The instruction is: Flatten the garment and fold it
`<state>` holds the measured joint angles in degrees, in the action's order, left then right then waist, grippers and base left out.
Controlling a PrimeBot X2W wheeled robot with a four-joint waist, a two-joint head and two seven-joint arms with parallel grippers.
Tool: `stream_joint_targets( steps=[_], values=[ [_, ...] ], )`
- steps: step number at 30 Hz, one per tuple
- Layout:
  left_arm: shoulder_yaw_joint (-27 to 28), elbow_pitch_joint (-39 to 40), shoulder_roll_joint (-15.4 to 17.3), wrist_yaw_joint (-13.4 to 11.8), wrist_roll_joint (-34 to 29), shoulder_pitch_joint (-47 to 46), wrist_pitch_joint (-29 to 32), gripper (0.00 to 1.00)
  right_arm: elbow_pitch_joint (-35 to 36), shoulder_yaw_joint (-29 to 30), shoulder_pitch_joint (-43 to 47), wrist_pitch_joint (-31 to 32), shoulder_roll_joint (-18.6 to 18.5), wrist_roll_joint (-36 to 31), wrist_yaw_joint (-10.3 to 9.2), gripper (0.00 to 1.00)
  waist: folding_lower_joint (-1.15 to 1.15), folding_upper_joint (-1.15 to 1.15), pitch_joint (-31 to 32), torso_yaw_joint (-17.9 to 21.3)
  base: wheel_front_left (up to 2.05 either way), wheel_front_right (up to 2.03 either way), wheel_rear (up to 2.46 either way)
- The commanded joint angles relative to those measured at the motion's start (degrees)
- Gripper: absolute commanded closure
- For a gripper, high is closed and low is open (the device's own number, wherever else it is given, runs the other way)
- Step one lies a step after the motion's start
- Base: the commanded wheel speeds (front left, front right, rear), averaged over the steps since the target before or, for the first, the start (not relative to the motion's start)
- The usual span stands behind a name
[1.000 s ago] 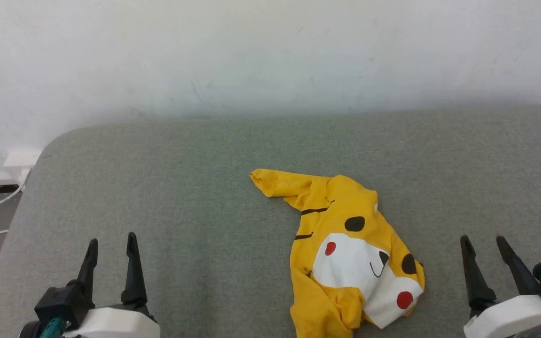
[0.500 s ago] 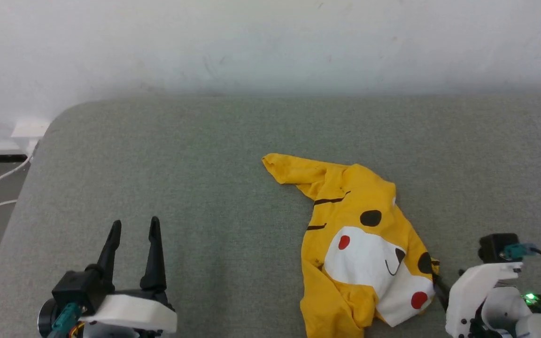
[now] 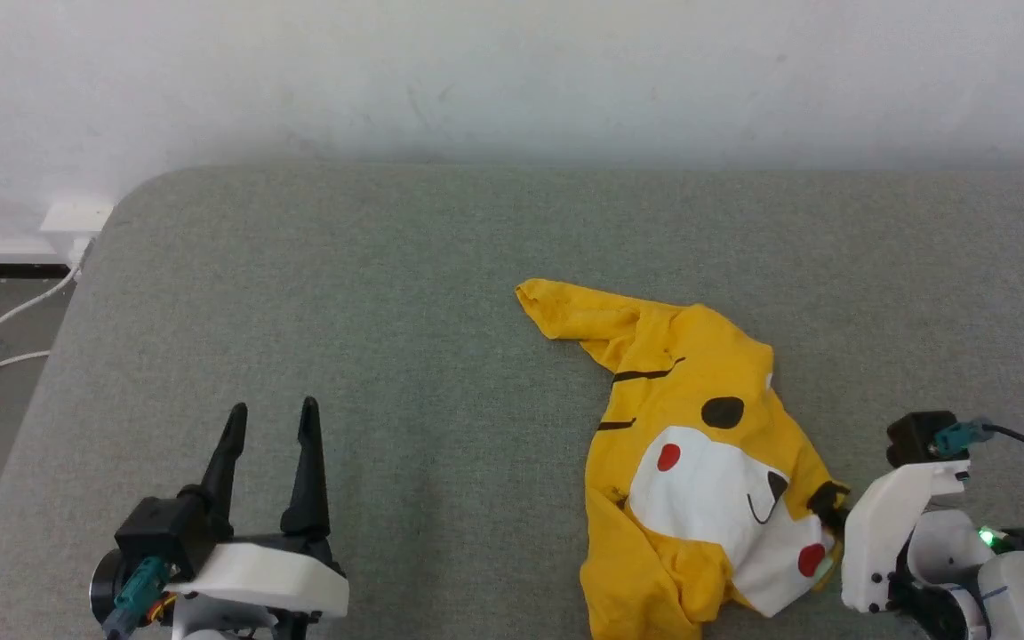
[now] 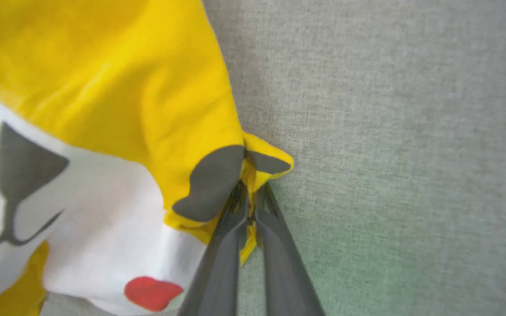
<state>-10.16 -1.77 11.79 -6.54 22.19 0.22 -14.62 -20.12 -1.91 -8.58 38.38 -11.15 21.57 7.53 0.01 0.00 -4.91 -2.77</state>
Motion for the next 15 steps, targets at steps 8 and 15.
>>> stream_joint_targets(
  steps=[8,15],
  values=[
    [0.31,-0.57,-0.36,0.25,0.56,0.61,-0.28,0.00,8.60,11.37,-4.61,-19.63,0.32,-12.46,-0.04,1.00,-0.01,0.00,2.51,2.55,0.00,0.00,0.00],
    [0.26,-0.99,-0.36,0.40,1.20,1.41,-0.29,0.00,21.17,2.82,0.76,-23.03,5.13,-17.26,-0.04,1.00,-0.01,0.00,3.94,3.83,0.00,0.00,0.00]
  ],
)
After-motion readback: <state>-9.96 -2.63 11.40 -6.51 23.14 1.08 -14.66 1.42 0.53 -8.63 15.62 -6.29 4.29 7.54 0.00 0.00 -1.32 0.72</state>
